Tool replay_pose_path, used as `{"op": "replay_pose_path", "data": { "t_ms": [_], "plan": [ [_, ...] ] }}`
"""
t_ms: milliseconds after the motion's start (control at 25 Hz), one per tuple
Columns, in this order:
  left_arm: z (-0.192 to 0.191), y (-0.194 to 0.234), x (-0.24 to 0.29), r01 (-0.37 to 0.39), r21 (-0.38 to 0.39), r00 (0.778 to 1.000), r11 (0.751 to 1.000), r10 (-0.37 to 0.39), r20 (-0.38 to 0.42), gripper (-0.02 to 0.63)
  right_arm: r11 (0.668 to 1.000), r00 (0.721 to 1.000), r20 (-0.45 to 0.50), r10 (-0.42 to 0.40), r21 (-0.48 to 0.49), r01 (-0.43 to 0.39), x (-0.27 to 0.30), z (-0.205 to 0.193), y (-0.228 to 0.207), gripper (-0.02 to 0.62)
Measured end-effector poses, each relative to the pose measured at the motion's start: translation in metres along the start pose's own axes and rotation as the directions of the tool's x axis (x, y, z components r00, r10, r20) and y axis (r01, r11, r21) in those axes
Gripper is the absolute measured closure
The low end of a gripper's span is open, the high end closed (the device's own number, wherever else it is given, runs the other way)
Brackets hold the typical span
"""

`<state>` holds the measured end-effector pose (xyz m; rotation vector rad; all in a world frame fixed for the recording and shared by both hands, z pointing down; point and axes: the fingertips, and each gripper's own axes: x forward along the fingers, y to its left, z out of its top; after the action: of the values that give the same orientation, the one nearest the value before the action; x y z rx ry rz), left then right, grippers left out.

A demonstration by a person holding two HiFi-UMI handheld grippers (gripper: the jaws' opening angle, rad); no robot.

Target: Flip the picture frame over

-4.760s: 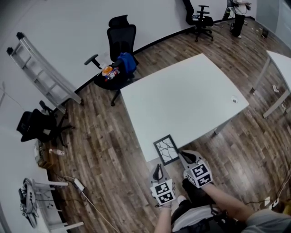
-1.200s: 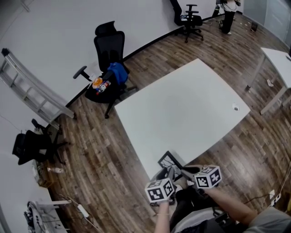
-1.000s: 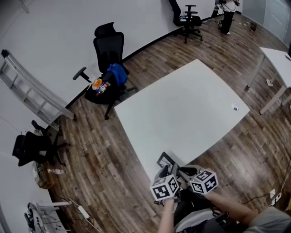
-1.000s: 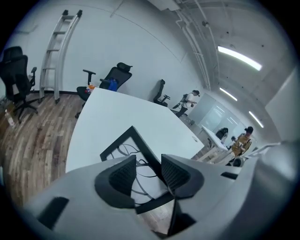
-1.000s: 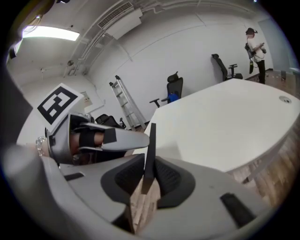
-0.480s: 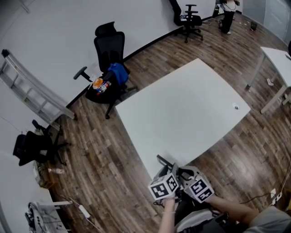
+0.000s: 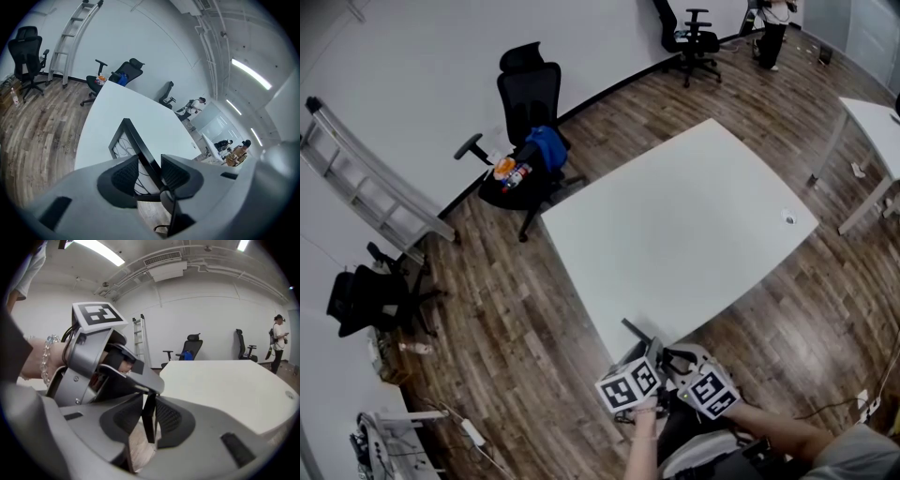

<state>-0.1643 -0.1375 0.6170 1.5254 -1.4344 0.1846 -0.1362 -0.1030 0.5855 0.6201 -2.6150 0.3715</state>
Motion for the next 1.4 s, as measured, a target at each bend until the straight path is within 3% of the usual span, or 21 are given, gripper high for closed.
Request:
{"op": "replay_pose_path", "data": {
  "t_ms": [320, 440, 560, 680, 840, 1080, 1200, 1400],
  "plan": [
    [0.001, 0.016, -0.015, 0.065, -0.046, 0.998, 0.997, -0.064, 0.025, 0.477, 0.994, 0.995, 0.016, 0.102, 0.03, -0.103, 0.007, 0.003, 0.025, 0.496],
    [0.005, 0.022, -0.02, 0.082, 0.01, 0.995, 0.997, -0.082, 0.06, 0.49, 0.987, 0.987, 0.064, 0.149, 0.056, -0.153, 0.005, 0.011, 0.029, 0.485],
    [0.007, 0.029, -0.023, 0.076, 0.077, 0.994, 0.994, -0.081, 0.073, 0.515, 0.981, 0.985, 0.093, 0.143, 0.116, -0.154, 0.004, 0.014, 0.019, 0.485],
    [0.011, 0.037, -0.026, 0.09, 0.047, 0.993, 0.995, -0.093, 0.075, 0.515, 0.976, 0.99, 0.064, 0.128, 0.167, -0.137, 0.008, 0.004, 0.007, 0.485],
    [0.014, 0.054, -0.034, 0.101, 0.016, 0.992, 0.995, -0.102, 0.068, 0.515, 0.979, 0.991, 0.029, 0.13, 0.156, -0.133, 0.016, -0.005, 0.005, 0.485],
    [0.015, 0.046, -0.025, 0.168, 0.026, 0.985, 0.985, -0.169, 0.028, 0.519, 0.933, 0.951, 0.038, 0.306, 0.187, -0.308, 0.037, -0.006, 0.036, 0.485],
    [0.02, 0.033, -0.019, 0.211, 0.022, 0.977, 0.977, -0.212, 0.018, 0.523, 0.928, 0.954, 0.077, 0.289, 0.222, -0.299, 0.033, 0.0, 0.025, 0.485],
    [0.021, 0.013, -0.013, 0.323, -0.084, 0.947, 0.943, -0.322, 0.02, 0.523, 0.93, 0.973, 0.139, 0.187, 0.294, -0.221, 0.019, 0.015, -0.016, 0.485]
  ]
}}
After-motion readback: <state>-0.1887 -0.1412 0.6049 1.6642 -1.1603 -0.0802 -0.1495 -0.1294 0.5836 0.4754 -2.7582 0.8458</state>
